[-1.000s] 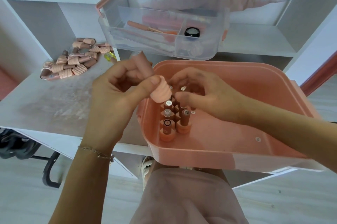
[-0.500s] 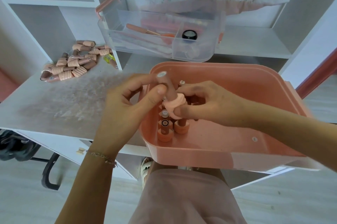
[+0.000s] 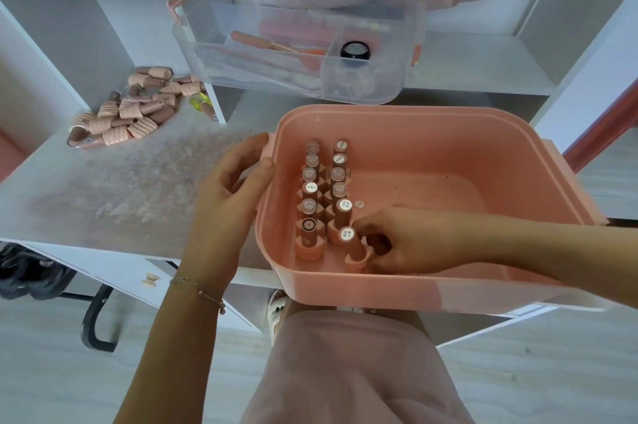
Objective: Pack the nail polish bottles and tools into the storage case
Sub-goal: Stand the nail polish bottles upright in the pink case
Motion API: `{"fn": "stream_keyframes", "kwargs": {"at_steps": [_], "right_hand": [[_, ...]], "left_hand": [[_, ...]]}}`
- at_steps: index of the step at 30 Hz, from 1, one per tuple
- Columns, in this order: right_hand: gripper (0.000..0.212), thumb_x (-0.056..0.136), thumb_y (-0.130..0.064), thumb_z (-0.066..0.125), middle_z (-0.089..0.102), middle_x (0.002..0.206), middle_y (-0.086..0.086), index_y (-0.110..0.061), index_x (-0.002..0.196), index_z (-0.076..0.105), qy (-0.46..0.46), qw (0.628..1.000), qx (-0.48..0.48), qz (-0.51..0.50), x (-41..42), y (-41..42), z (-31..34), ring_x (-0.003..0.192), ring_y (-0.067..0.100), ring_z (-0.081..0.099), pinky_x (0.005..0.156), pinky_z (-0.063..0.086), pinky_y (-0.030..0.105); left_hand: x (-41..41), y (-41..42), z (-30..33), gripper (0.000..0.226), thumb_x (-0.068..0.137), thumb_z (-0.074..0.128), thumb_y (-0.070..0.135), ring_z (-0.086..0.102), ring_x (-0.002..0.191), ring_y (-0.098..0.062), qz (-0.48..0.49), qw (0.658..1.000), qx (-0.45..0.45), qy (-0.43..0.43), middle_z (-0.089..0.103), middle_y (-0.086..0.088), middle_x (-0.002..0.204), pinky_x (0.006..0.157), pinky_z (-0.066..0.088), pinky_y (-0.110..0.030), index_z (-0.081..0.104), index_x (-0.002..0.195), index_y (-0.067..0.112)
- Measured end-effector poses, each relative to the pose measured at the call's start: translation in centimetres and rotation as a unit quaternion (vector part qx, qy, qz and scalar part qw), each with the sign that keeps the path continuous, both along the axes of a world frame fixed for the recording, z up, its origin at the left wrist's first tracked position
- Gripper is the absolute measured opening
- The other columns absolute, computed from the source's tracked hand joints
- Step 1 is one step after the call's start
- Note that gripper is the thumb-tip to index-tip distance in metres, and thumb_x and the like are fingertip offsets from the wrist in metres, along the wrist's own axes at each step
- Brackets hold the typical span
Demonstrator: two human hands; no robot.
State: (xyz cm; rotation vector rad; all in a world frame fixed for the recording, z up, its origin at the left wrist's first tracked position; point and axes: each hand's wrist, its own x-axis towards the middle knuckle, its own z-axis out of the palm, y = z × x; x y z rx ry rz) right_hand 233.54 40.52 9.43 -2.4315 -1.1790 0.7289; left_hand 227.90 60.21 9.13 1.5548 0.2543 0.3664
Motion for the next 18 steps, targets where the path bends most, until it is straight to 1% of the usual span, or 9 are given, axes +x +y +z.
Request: {"fn": "stream_keyframes", "kwargs": {"at_steps": [2,5,8,9,11,12,16,18], "right_hand": [[0.012,0.079,-0.02,0.064,0.046,0.062,-0.013,-0.024,0.082,0.053,-0.006,1.0,-0.005,-0.014,0.2,0.0,-0.5,0.056,-0.011,0.047,0.053,0.035,0.005],[0.016,0.077,-0.024,0.064,0.046,0.062,-0.015,-0.025,0.087,0.052,-0.028,0.999,0.01,-0.026,0.4,0.0,-0.9,0.055,-0.008,0.047,0.055,0.035,0.003],[0.02,0.077,-0.022,0.061,0.047,0.062,-0.015,-0.03,0.08,0.043,-0.035,0.999,0.015,-0.026,0.2,-0.1,-1.2,0.058,-0.001,0.048,0.055,0.037,0.004],[0.021,0.077,-0.021,0.061,0.047,0.062,-0.015,-0.029,0.075,0.041,-0.036,0.999,0.012,-0.026,0.2,-0.2,-1.2,0.058,-0.004,0.049,0.056,0.036,0.004],[0.028,0.078,-0.02,0.061,0.045,0.058,-0.015,-0.029,0.063,0.039,-0.035,0.999,-0.003,-0.032,0.3,-0.5,-1.2,0.057,-0.016,0.047,0.055,0.034,0.001],[0.031,0.078,-0.021,0.062,0.045,0.057,-0.015,-0.029,0.06,0.038,-0.036,0.999,-0.01,-0.038,0.3,-0.6,-1.2,0.055,-0.018,0.046,0.053,0.034,0.001],[0.021,0.08,-0.031,0.06,0.046,0.061,-0.015,-0.026,0.068,0.044,-0.04,0.998,-0.042,-0.037,0.4,-0.7,-1.3,0.054,-0.003,0.046,0.051,0.035,0.004],[0.024,0.08,-0.033,0.06,0.047,0.061,-0.014,-0.027,0.065,0.042,-0.046,0.998,-0.044,-0.03,0.3,-0.6,-1.4,0.055,-0.001,0.044,0.051,0.036,0.007]], "left_hand": [[0.0,-0.1,-0.2,0.026,0.089,0.055,0.015,0.061,0.106,-0.015,0.002,1.0,-0.005,-0.006,0.064,-0.002,0.116,0.076,0.052,-0.018,0.062,0.112,0.026],[0.2,0.0,-0.3,0.024,0.089,0.056,0.014,0.062,0.102,-0.013,-0.001,1.0,-0.006,-0.018,0.064,-0.003,0.115,0.07,0.05,-0.014,0.062,0.108,0.028],[0.2,0.2,-0.3,0.024,0.089,0.055,0.015,0.063,0.099,-0.011,-0.003,1.0,-0.006,-0.024,0.064,-0.001,0.114,0.068,0.05,-0.013,0.063,0.105,0.031],[0.2,0.2,-0.4,0.024,0.089,0.055,0.015,0.063,0.097,-0.009,-0.006,1.0,-0.006,-0.027,0.065,0.0,0.112,0.068,0.05,-0.013,0.063,0.104,0.032],[0.1,0.1,-0.5,0.025,0.089,0.055,0.014,0.063,0.094,-0.006,-0.006,0.999,-0.006,-0.033,0.066,0.004,0.107,0.069,0.05,-0.013,0.064,0.102,0.034],[0.1,0.0,-0.5,0.025,0.089,0.055,0.014,0.063,0.093,-0.005,-0.005,0.999,-0.009,-0.035,0.067,0.006,0.104,0.069,0.05,-0.013,0.064,0.1,0.034],[0.2,-0.2,-0.4,0.025,0.09,0.054,0.013,0.064,0.09,-0.002,-0.006,0.999,-0.02,-0.038,0.067,0.009,0.101,0.068,0.05,-0.013,0.064,0.1,0.033],[0.2,-0.2,-0.3,0.024,0.09,0.054,0.013,0.064,0.089,-0.001,-0.002,0.999,-0.016,-0.036,0.066,0.007,0.103,0.067,0.05,-0.012,0.063,0.101,0.032]]}}
